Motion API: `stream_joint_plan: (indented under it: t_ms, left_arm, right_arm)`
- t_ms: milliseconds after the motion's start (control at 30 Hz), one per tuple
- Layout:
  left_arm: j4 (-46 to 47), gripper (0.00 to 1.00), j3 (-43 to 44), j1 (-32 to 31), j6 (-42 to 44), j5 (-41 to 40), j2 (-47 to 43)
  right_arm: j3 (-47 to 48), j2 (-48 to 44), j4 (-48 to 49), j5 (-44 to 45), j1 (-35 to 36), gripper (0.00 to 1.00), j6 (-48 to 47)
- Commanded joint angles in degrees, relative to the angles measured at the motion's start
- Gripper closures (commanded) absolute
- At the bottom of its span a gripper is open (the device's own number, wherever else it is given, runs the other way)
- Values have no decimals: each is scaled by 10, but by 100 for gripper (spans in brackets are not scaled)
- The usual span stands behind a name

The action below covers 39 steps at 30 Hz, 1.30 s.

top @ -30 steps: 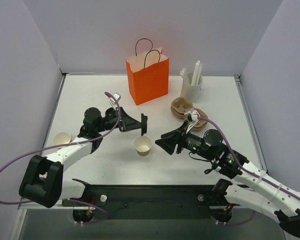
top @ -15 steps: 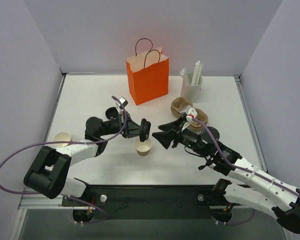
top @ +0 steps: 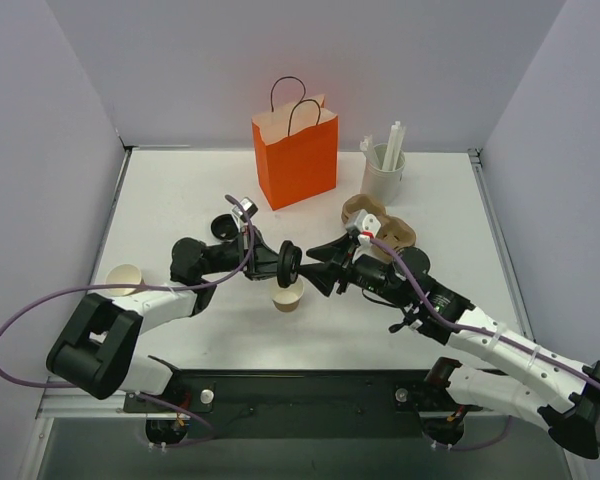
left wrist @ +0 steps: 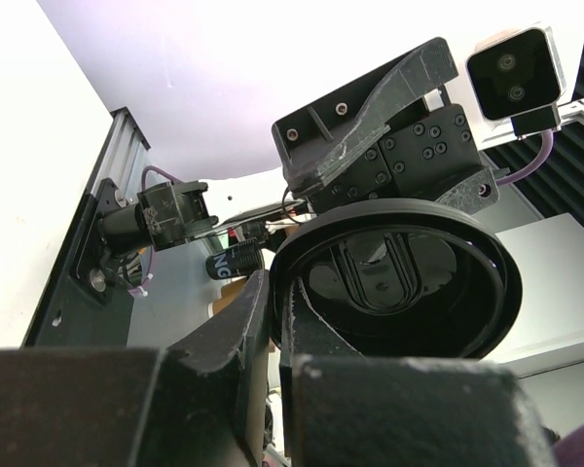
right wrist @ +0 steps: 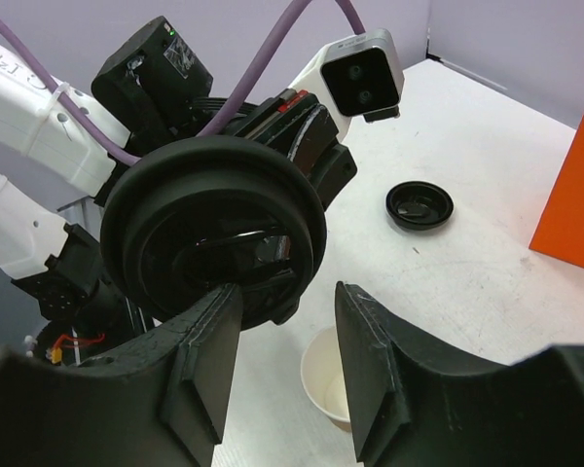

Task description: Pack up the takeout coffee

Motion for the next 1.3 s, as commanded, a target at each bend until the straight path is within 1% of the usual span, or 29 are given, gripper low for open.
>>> stream_joint_plan:
  t_ms: [0,133,267,400,467,567,633,733,767,800,867,933,1000,1033,1067,1100,1167,1200,1233,1267]
  left_arm:
    - [108,91,0,-4,12,8,-24]
    - [106,91,0,-4,12,10,-31]
    - [103,91,6,-4,9,12,-34]
    - [101,91,9,-4,4,12,-40]
    - [97,91,10,-5,4,13,-44]
    - [96,91,9,-5,4,13,-47]
    - [96,91,9,-6,1,12,-49]
    - [91,91,11,-8,1,14,-51]
    - [89,91,12,-8,2,13,-51]
    - [88,91,12,-8,2,14,-52]
    - [86,87,11,-8,2,13,-53]
    - [79,84,12,-8,6,12,-57]
    - [70,71,13,-8,17,10,-61]
    - [57,67,12,-8,23,9,-68]
    - [51,57,11,-7,29,8,-72]
    - [42,51,12,-6,49,5,-76]
    - [-20,44,14,-4,82,-1,-95]
    - [-50,43,16,-3,122,-3,-102]
    - [-116,41,21,0,144,-6,-116]
    - [-149,39,26,2,165,-14,-122]
  right_arm:
    - [33,7,76,-20,0,59,-4]
    - [35,3,76,-35,-11,60,13]
    - [49,9,57,-62,-22,64,22]
    - [68,21,29,-62,-23,63,17]
    - [69,22,30,-62,-22,64,16]
    - [71,27,33,-65,-22,72,15]
    - [71,29,34,-66,-22,74,15]
    - [67,29,42,-77,-22,82,8]
    - [66,29,44,-79,-22,89,5]
    - [66,29,44,-86,-23,93,0]
    - [62,25,50,-89,-22,100,-4]
    - [55,18,59,-90,-22,100,-1]
    - [54,14,60,-85,-23,100,5]
    - [56,9,54,-77,-22,100,11]
    - [60,8,38,-71,-22,100,13]
    - [65,7,30,-60,-21,100,13]
    - [70,0,7,-39,-21,100,24]
    - [73,-2,-1,-32,-21,100,29]
    - [77,-8,-12,-26,-22,100,33]
    - [81,-10,-37,-13,-23,100,40]
